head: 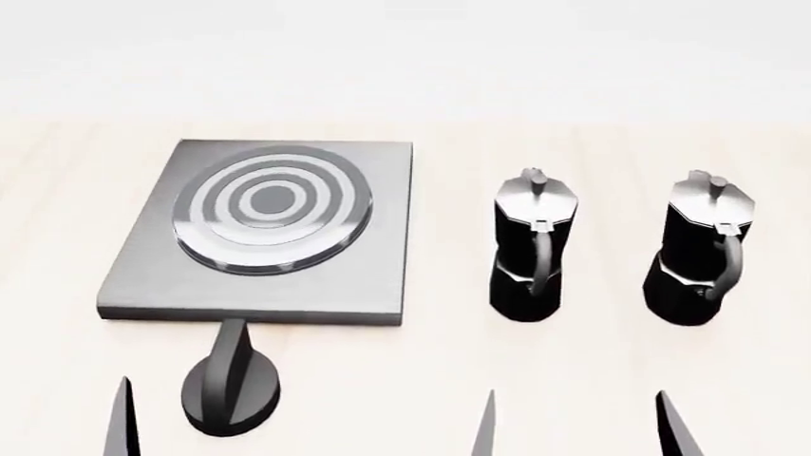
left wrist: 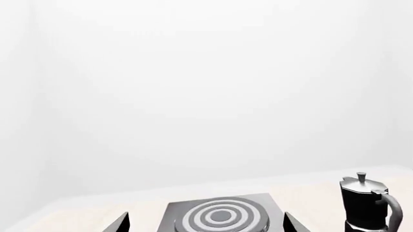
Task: Turn off the stove.
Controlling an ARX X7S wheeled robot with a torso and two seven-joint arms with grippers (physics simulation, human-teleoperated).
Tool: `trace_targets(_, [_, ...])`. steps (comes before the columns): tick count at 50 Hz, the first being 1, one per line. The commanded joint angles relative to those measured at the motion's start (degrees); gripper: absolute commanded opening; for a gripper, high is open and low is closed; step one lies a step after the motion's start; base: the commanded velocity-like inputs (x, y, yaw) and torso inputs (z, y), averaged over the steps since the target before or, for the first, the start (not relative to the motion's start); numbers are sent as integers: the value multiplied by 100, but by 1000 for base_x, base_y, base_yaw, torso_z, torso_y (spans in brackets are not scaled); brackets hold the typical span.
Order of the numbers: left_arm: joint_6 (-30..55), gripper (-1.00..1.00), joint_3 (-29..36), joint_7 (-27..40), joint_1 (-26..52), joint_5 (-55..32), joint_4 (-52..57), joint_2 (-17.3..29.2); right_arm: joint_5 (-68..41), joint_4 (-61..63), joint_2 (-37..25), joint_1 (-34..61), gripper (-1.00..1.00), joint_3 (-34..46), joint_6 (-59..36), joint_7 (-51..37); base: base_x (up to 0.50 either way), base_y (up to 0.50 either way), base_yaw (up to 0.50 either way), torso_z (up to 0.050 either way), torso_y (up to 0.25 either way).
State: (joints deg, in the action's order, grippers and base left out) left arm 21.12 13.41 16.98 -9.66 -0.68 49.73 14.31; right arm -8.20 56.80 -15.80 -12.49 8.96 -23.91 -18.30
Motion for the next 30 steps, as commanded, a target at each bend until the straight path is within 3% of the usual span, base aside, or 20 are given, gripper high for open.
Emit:
trace_targets(1, [-29, 100, 45, 37, -18, -2, -12, 31, -21, -12, -70, 5, 100, 62, 5, -83, 164, 0, 0, 0, 0])
trace_targets(30, [-43, 100, 90, 147, -16, -66, -12, 115, -96, -36, -218, 9, 100, 173, 74, -258, 160, 0, 0, 0, 1])
